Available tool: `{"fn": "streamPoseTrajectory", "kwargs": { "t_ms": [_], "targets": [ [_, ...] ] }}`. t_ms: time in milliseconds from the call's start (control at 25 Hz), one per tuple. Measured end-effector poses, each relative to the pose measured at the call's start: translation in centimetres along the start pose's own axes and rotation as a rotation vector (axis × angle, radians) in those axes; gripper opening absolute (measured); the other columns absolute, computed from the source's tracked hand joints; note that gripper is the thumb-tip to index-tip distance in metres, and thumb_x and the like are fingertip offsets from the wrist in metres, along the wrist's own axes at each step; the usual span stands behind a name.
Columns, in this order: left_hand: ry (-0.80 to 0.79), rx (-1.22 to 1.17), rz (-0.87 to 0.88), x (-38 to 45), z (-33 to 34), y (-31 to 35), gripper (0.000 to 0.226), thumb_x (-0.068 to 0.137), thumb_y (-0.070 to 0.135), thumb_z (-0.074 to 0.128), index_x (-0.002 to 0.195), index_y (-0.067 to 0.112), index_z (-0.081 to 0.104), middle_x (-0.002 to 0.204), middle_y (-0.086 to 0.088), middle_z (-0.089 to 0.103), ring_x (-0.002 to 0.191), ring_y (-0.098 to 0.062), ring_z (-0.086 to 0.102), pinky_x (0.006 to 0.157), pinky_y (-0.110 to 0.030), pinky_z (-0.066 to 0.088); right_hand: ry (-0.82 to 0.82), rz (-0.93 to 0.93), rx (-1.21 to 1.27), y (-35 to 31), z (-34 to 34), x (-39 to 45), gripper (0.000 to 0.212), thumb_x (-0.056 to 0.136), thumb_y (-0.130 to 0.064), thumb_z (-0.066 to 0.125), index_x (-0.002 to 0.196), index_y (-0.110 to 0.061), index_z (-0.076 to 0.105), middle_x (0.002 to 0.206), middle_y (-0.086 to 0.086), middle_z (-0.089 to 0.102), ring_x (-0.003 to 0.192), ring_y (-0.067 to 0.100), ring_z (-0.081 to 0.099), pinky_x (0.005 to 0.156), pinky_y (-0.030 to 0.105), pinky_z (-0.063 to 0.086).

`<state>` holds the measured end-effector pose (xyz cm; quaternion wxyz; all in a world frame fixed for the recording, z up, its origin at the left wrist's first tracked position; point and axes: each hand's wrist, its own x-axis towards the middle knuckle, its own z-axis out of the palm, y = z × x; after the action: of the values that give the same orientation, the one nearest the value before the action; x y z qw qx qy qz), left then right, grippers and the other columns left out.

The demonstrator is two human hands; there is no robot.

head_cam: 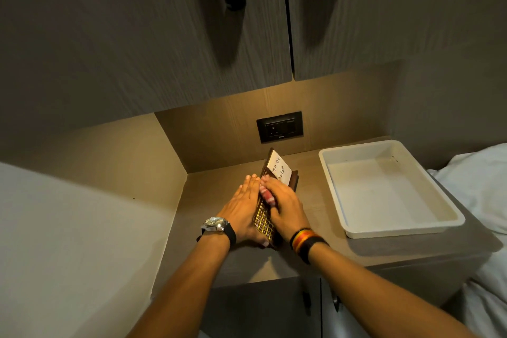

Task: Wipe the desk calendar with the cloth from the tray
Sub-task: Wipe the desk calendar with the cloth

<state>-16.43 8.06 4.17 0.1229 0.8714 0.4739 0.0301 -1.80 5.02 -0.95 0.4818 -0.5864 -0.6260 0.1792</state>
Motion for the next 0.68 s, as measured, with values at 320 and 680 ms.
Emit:
{"fn": "streamPoseTrajectory", "kwargs": {
  "t_ms": [320, 680],
  "targets": [
    [-0.002, -0.010, 0.017, -0.3, 0.0, -0.2, 0.158, 0.055, 0.056, 0.095, 0.161, 0.014, -0.014, 0.172, -0.009, -0.012, 0.157, -0.023, -0.014, 0.126, -0.034, -0.003, -0.024, -0.069, -0.003, 1.4, 0.0, -1.1, 0.052, 0.098, -0.017, 0.058, 0.148, -0.026, 0.049, 0.153, -0.006, 0.048, 0.145, 0.005, 0.036, 0.122, 0.033, 0.030],
    [-0.004, -0.010, 0.032, 0.1, 0.1, 0.0, 0.160, 0.055, 0.055, 0.096, 0.161, 0.012, -0.016, 0.171, -0.010, -0.014, 0.157, -0.024, -0.016, 0.126, -0.034, -0.005, -0.145, -0.005, -0.128, 3.7, 0.0, -0.8, 0.068, 0.099, -0.021, 0.057, 0.159, -0.026, 0.025, 0.165, -0.003, 0.028, 0.153, 0.013, 0.021, 0.123, 0.040, 0.026]
  ]
}}
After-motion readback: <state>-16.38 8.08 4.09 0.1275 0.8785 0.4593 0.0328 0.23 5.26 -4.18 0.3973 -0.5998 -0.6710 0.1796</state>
